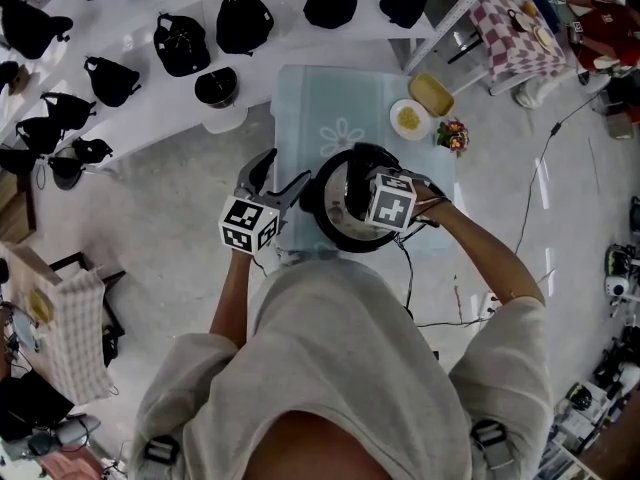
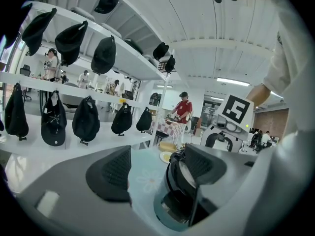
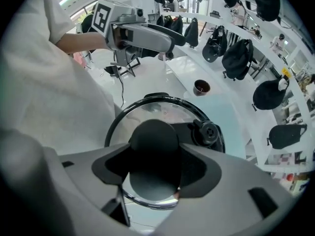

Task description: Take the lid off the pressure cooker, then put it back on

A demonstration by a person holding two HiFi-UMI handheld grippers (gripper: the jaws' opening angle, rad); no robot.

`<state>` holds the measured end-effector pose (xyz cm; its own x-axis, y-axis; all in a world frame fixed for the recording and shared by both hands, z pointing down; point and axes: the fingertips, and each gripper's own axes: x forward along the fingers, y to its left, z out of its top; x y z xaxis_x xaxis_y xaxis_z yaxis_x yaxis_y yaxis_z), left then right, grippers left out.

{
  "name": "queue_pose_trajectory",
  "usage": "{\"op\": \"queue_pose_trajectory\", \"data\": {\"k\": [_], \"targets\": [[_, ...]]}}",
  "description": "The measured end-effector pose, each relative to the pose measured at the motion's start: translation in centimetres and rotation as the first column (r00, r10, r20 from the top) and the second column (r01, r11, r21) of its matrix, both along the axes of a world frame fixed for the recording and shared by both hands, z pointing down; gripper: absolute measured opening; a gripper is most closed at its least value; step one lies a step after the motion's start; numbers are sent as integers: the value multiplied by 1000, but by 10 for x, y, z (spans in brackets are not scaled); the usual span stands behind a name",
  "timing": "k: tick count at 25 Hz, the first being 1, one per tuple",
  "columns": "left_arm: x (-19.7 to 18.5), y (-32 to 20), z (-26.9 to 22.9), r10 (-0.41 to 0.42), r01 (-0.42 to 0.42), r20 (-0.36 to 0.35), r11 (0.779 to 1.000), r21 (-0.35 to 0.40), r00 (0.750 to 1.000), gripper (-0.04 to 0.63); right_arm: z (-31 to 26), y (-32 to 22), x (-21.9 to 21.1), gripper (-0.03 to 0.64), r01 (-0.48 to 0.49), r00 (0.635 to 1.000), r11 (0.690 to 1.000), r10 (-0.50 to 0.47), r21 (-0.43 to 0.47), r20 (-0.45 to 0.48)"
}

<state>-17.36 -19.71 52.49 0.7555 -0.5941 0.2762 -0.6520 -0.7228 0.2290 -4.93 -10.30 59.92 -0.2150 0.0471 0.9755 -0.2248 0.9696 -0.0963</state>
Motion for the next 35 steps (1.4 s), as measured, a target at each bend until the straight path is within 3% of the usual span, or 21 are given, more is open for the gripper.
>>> {"op": "queue_pose_trajectory", "data": {"k": [6,13,25,31,35], "targets": [[-1,0,2,14,-14,0,1000,-2,1000,327,-1,-9,2,272,-218,976,976,218,-10,-5],[7,1,0,41,-41,-6,999,7,999,327,3,-13,8,272,-469,883,883,468,-15,-37],[1,2,-3,32,-32,-2,999,14,999,327,-2,-10,11,270,-472,881,881,470,-36,-48],[4,1,-7,41,-41,-6,999,25,999,327,-29,-14,11,270,-435,900,901,434,-6,-22],[11,2,-9,63,-63,-5,998,29,998,327,-37,-13,19,270,-463,886,886,463,-6,3]]}}
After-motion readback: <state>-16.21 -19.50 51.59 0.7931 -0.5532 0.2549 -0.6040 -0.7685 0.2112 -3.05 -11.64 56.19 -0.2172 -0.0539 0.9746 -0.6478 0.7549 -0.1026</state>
